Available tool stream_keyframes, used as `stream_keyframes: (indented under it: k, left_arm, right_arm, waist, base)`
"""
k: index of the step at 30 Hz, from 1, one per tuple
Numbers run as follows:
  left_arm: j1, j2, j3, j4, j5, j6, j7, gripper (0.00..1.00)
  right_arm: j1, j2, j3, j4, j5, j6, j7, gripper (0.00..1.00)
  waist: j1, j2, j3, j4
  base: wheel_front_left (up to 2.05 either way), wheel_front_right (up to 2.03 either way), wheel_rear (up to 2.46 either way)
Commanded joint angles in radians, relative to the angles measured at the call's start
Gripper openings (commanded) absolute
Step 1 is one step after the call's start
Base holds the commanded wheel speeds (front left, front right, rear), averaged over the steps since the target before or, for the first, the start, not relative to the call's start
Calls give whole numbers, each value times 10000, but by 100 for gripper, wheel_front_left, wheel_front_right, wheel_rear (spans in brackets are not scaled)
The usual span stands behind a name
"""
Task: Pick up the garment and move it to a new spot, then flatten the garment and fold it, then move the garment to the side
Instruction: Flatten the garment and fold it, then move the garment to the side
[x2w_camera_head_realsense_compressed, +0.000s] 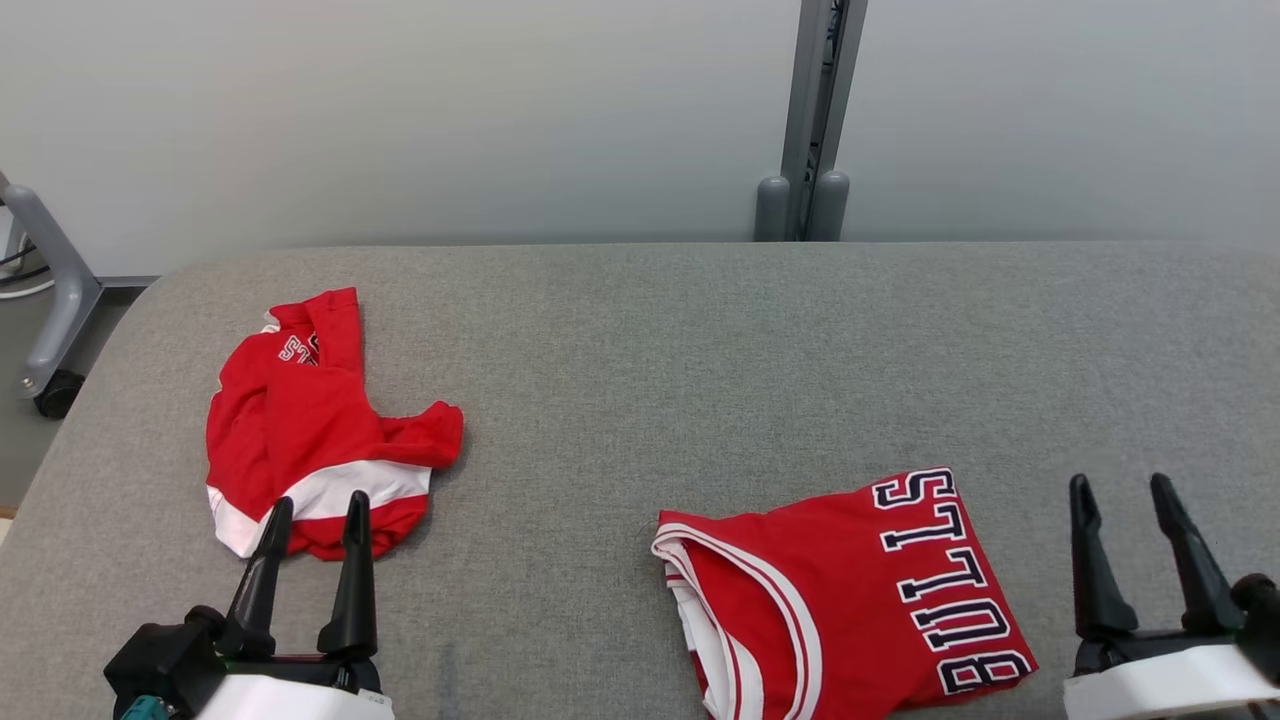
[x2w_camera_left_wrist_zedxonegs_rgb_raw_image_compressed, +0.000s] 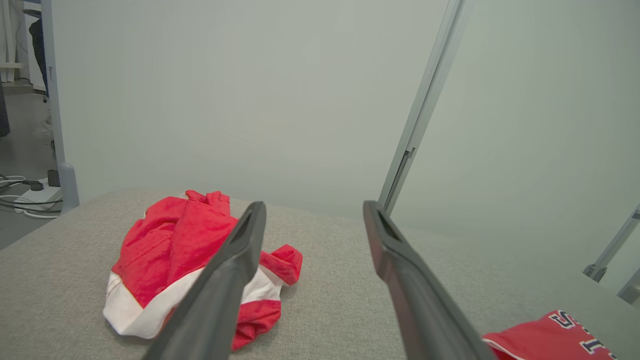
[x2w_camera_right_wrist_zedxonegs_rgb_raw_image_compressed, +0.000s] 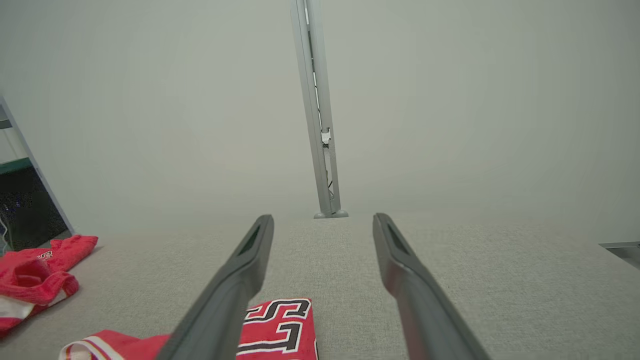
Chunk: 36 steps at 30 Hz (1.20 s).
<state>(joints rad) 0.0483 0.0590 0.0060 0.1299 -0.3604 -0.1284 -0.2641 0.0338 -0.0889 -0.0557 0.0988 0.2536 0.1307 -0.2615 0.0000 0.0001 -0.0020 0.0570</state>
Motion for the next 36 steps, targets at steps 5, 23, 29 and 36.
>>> stream_keyframes:
  k: [5,23,29,36]
  left_arm:
    - [-103,63,-90,-2,2,-37,-4,100]
    - [-303,205,-416,133,-242,-32,-4,100]
    - [-295,215,-409,157,-273,-32,-4,100]
    - [-324,187,-425,170,-307,-32,-4,100]
  right_arm:
    - [-597,-330,723,1442,255,2,37,100]
    - [-3195,-688,2422,6794,3027,2,3197,100]
    - [-3482,-732,2738,7394,4067,1,4615,100]
    - [-3831,-1026,3355,6941,4770,2,4852,0]
  waist:
    - [0,-1,11,-91]
    - [0,-1,21,434]
    - [0,-1,24,490]
    - [0,-1,28,488]
  base:
    - [0,0,0]
    - [0,0,0]
    - [0,0,0]
    - [0,0,0]
